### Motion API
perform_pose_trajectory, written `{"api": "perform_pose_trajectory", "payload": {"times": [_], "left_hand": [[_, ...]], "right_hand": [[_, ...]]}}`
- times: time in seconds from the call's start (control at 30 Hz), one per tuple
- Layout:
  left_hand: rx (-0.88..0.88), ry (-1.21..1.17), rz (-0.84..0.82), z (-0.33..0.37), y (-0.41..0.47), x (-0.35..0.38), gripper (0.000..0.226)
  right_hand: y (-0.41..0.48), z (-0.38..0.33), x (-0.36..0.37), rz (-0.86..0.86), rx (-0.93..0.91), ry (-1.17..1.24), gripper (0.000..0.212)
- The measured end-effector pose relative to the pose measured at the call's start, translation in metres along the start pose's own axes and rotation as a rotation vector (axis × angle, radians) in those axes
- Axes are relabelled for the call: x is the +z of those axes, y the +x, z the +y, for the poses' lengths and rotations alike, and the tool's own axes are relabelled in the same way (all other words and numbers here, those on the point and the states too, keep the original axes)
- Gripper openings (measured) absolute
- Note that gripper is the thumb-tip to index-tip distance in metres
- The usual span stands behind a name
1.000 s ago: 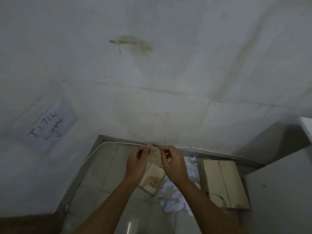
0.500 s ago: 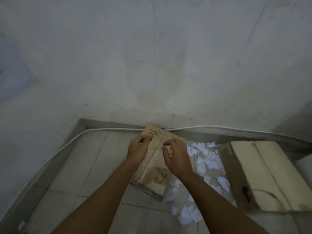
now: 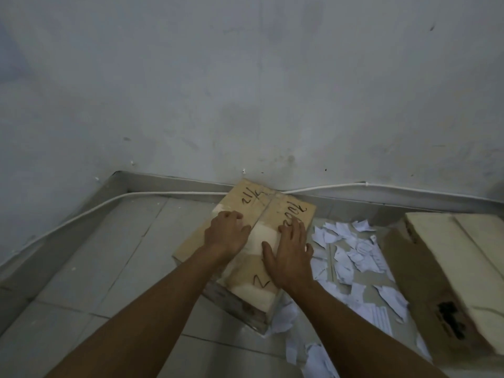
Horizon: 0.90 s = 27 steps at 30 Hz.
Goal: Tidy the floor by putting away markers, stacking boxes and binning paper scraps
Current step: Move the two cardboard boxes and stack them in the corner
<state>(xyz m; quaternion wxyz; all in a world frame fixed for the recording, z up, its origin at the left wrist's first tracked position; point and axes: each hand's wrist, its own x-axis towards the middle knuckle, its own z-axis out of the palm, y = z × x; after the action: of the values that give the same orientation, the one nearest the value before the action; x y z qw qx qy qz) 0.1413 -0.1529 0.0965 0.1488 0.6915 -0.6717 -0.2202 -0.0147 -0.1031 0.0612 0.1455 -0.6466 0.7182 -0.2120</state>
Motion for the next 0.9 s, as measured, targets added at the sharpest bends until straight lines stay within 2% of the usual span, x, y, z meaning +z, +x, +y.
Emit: {"api": "perform_pose_trajectory", "payload": {"times": [0.07, 0.17, 0.27, 0.37, 0.53, 0.73, 0.9], "left_hand": [[0.07, 0.159, -0.006, -0.012, -0.002, 0.008, 0.052], [0.093, 0.26, 0.069, -0.029, 0.0, 0.013, 0.062], [-0.07, 0.283, 0.119, -0.042, 0.006, 0.015, 0.082], [-0.217, 0.202, 0.15, -0.048, 0.01, 0.018, 0.094], [-0.3, 0.148, 0.212, -0.045, 0.012, 0.022, 0.087], [-0.339, 0.071, 0.236, -0.044, 0.004, 0.009, 0.08], [-0.377, 0.048, 0.306, -0.062, -0.013, -0.03, 0.082]], "right_hand": [[0.0, 0.0, 0.003, 0.011, 0.04, 0.069, 0.06], [-0.002, -0.003, 0.006, 0.042, 0.061, 0.131, 0.062], [-0.006, -0.002, 0.004, 0.071, 0.141, 0.225, 0.073], [-0.009, -0.004, 0.002, 0.005, 0.244, 0.457, 0.082], [-0.008, -0.009, -0.004, -0.011, 0.265, 0.641, 0.085], [-0.001, -0.027, -0.019, 0.037, 0.207, 0.573, 0.083], [-0.004, -0.065, -0.024, -0.002, 0.124, 0.581, 0.084]]}}
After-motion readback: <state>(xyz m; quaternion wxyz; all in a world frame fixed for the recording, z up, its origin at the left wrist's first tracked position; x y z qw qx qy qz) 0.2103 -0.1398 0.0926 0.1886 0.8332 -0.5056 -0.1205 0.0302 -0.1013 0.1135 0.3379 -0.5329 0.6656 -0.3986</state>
